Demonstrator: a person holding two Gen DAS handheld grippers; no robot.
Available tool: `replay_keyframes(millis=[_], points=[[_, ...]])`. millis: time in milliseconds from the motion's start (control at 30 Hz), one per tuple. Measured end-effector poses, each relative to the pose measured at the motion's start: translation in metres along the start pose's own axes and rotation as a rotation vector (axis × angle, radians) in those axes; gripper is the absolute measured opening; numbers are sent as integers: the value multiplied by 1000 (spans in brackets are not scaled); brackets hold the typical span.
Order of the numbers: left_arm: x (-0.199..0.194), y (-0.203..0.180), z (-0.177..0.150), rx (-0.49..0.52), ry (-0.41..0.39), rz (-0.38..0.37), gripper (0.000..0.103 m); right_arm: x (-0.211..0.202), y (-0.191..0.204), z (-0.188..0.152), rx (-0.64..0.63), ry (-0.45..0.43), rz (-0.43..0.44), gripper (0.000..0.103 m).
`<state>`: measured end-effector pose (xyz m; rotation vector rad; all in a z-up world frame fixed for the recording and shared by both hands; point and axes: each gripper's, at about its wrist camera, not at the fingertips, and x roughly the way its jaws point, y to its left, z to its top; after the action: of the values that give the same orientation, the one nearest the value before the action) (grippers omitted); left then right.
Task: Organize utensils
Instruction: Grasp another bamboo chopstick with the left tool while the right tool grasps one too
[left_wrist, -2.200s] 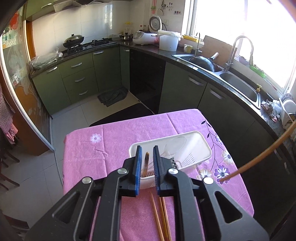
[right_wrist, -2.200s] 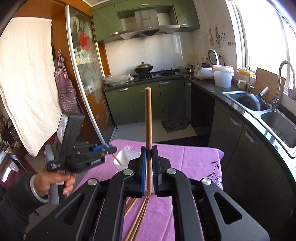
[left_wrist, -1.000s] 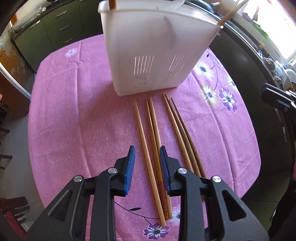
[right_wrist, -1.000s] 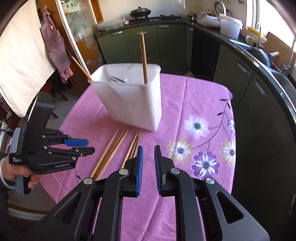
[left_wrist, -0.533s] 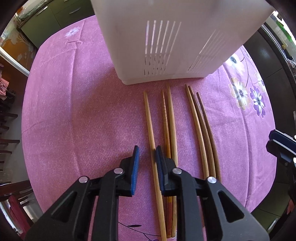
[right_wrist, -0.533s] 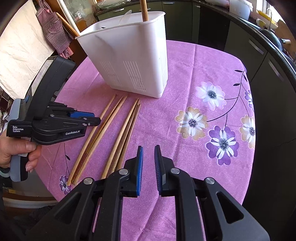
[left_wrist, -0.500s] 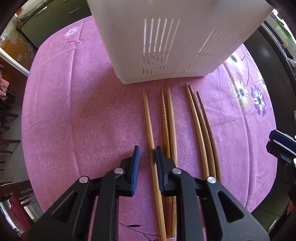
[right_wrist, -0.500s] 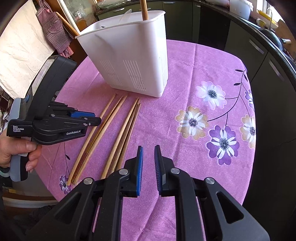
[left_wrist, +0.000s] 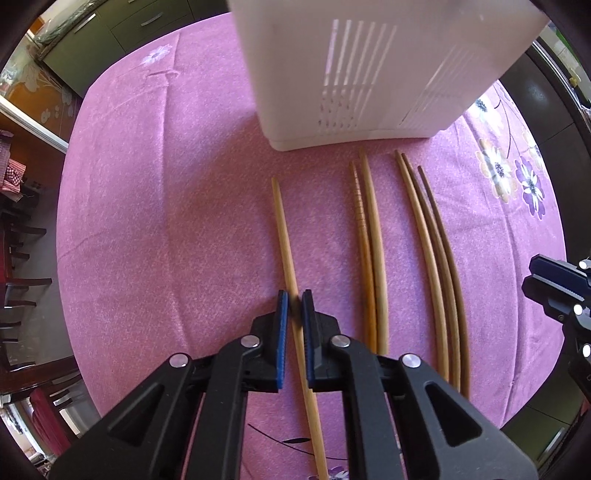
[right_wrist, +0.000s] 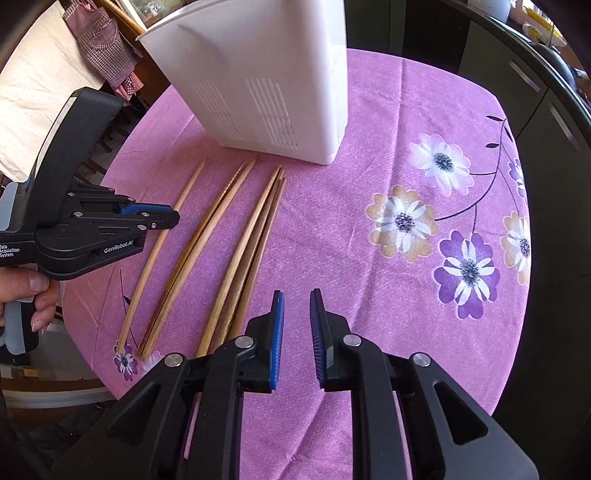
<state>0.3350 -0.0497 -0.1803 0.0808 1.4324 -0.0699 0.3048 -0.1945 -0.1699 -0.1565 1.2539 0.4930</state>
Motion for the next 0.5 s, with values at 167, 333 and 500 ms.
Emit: replay_keyframes(millis=[167, 333, 500], points=[[0, 13, -5, -10, -10, -11, 8, 17, 20, 15, -12, 49, 0, 15], [-1, 17, -9, 3, -28, -17, 8, 38, 28, 29, -7, 111, -45, 15], [-3, 23, -21, 14, -35, -28, 8, 50, 34, 33, -11, 141, -68, 15]])
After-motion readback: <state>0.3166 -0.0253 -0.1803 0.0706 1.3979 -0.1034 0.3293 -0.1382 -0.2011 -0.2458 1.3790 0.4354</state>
